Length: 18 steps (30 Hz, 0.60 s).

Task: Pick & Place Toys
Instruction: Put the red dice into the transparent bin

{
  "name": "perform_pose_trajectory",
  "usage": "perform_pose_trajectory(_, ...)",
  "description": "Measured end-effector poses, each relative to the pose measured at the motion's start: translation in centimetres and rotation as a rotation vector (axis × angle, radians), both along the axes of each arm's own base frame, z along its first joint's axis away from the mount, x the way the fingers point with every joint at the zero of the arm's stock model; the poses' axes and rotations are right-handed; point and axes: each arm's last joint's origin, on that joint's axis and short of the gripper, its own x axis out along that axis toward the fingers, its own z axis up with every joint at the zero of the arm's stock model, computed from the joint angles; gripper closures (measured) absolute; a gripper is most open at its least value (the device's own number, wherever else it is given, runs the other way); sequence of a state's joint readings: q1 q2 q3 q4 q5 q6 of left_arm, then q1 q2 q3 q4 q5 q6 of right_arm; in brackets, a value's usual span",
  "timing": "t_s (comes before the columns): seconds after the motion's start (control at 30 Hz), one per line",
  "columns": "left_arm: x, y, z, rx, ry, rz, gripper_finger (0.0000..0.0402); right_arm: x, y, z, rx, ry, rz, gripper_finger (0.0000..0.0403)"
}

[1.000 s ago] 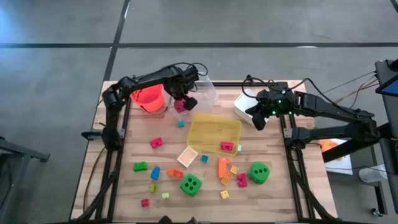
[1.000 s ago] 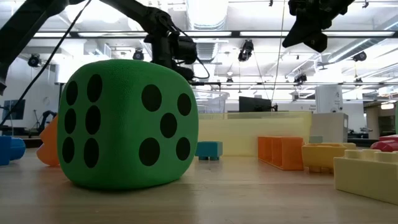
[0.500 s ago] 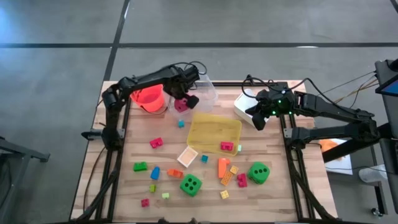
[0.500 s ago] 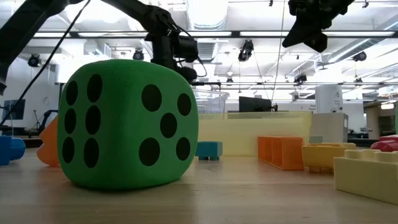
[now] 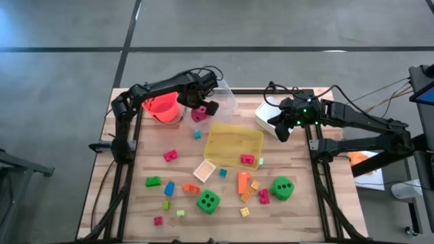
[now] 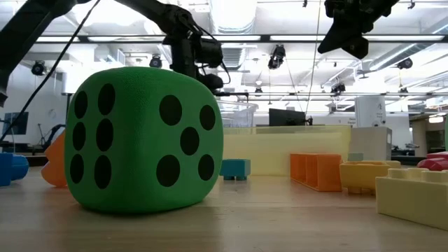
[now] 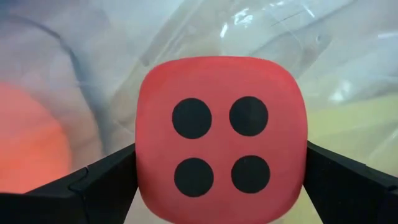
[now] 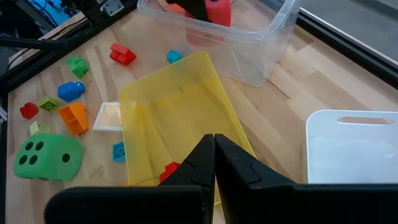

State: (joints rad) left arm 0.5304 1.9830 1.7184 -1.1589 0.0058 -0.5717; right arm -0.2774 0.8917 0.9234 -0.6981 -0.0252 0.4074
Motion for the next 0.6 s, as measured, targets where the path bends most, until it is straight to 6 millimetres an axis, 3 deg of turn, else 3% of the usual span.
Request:
perform_pose_trajectory(0.13,0.74,-0.07,0.70,0.046,-0.086,0.069,0.0002,0.00,0.00,0.01,0.000,0.000,0.000,0.0394)
perform_pose_trajectory(0.37,-0.05,-0.48,0.84,0.000,-0.036,0.159,0.0002,0.00,0.00,0.01,0.000,-0.001,0.000,0.0394)
perform_pose_trajectory(0.6,0.67,-1.03,0.81,0.040,-0.064,0.258,0.0002,0.00,0.00,0.00,0.000,0.000,0.000,0.0394)
